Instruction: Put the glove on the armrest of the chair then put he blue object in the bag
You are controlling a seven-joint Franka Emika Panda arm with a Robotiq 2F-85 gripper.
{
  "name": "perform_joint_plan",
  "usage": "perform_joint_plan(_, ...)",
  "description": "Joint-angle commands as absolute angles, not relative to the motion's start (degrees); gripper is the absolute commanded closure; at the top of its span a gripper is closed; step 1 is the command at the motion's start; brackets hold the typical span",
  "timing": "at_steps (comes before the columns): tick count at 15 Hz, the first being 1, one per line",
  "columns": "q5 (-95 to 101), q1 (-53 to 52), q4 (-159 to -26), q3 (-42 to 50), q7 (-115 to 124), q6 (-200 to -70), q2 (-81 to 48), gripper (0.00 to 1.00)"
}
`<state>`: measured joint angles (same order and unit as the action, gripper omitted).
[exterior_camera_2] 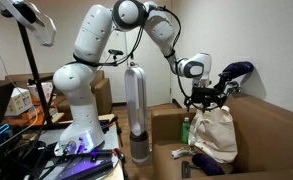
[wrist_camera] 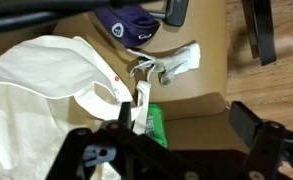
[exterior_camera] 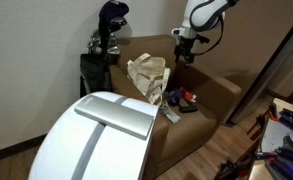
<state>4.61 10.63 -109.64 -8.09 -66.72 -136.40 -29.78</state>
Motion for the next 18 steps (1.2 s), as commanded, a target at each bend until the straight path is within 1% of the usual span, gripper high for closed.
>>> perform_joint_plan(1,3.8,9.6,-109.5,-7.0,-67.2,-136.3,-29.7,0.00)
perform_joint_plan(4,3.8,9.6,-109.5,-7.0,-67.2,-136.3,-29.7,0.00)
perform_joint_plan(5,4.0,8.2,-110.4,-5.2,-60.7,-138.4,-29.3,0.00)
perform_joint_plan(6,2.1,9.0,-111.5,-5.6,-59.4,-141.0,-29.4,0.00)
perform_joint_plan(7,1.6,8.9,-111.6,-5.1,-57.0,-140.9,-30.0,0.00)
perform_joint_plan(12,0.0,8.5,-112.7,-3.6,-44.1,-148.9,-37.0,0.00)
perform_joint_plan(16,0.4,7.0,-108.9,-3.6,-31.1,-155.8,-45.7,0.00)
perform_joint_plan(17,0.2,7.1,-108.2,-4.0,-27.9,-155.9,-46.6,0.00)
perform_joint_plan(18,3.0,9.3,-110.7,-5.3,-31.9,-154.4,-44.0,0.00)
